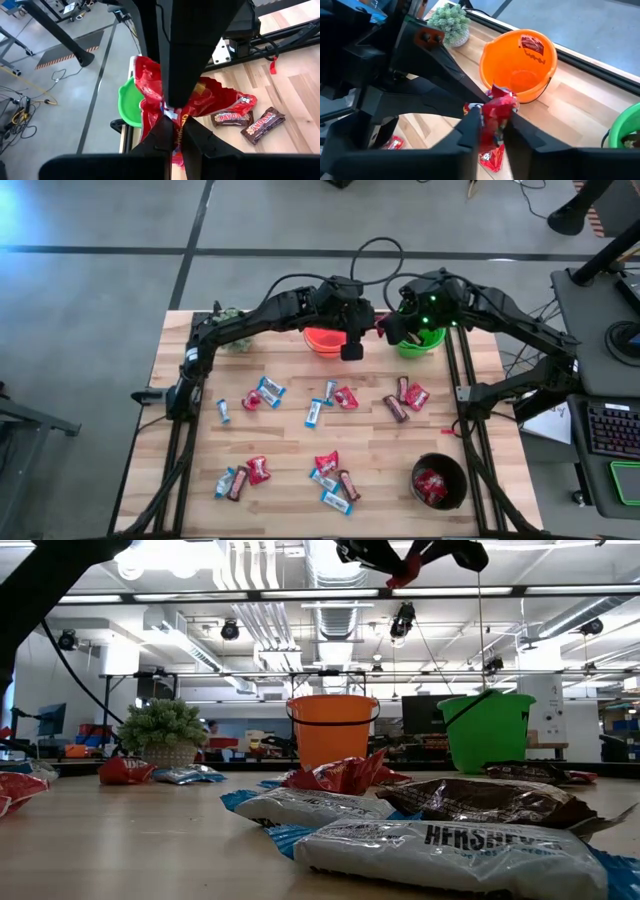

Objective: Organize candy in baskets
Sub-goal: Put the red chocolate into the black bucket

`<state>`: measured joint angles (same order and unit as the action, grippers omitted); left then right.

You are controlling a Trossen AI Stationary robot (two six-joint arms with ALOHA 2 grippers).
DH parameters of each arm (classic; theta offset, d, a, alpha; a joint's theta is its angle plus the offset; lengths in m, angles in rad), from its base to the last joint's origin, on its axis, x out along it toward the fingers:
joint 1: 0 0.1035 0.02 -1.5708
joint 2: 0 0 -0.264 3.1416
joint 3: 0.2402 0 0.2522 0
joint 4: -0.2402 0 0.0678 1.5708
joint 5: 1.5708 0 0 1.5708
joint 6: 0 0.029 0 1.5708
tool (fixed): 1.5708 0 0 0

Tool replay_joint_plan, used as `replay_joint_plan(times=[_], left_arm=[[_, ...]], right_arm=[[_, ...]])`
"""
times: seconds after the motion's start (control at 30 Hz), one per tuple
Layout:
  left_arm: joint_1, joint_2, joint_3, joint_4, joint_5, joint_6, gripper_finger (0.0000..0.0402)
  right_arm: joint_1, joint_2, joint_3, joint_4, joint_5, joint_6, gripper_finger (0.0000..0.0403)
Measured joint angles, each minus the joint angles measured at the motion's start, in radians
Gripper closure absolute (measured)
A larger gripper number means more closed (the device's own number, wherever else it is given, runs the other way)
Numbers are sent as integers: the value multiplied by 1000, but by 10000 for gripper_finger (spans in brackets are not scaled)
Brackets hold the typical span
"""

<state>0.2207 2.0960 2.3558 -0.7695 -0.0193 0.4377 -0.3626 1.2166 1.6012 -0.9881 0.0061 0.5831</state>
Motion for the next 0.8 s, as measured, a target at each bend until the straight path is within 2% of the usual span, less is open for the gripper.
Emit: replay_joint_plan(times=[0.07, 0.13, 0.4, 0.8], left_arm=[[0, 0, 0, 3, -2, 1, 401], [0, 0, 0, 3, -2, 2, 401], [-1, 0, 0, 6, -49, 1, 401], [-2, 0, 0, -25, -50, 0, 399]], right_arm=[[0, 1, 0, 1, -3, -5, 377], [0, 2, 0, 2, -3, -16, 387], [0, 2, 0, 4, -12, -18, 394], [2, 1, -1, -6, -56, -19, 394]])
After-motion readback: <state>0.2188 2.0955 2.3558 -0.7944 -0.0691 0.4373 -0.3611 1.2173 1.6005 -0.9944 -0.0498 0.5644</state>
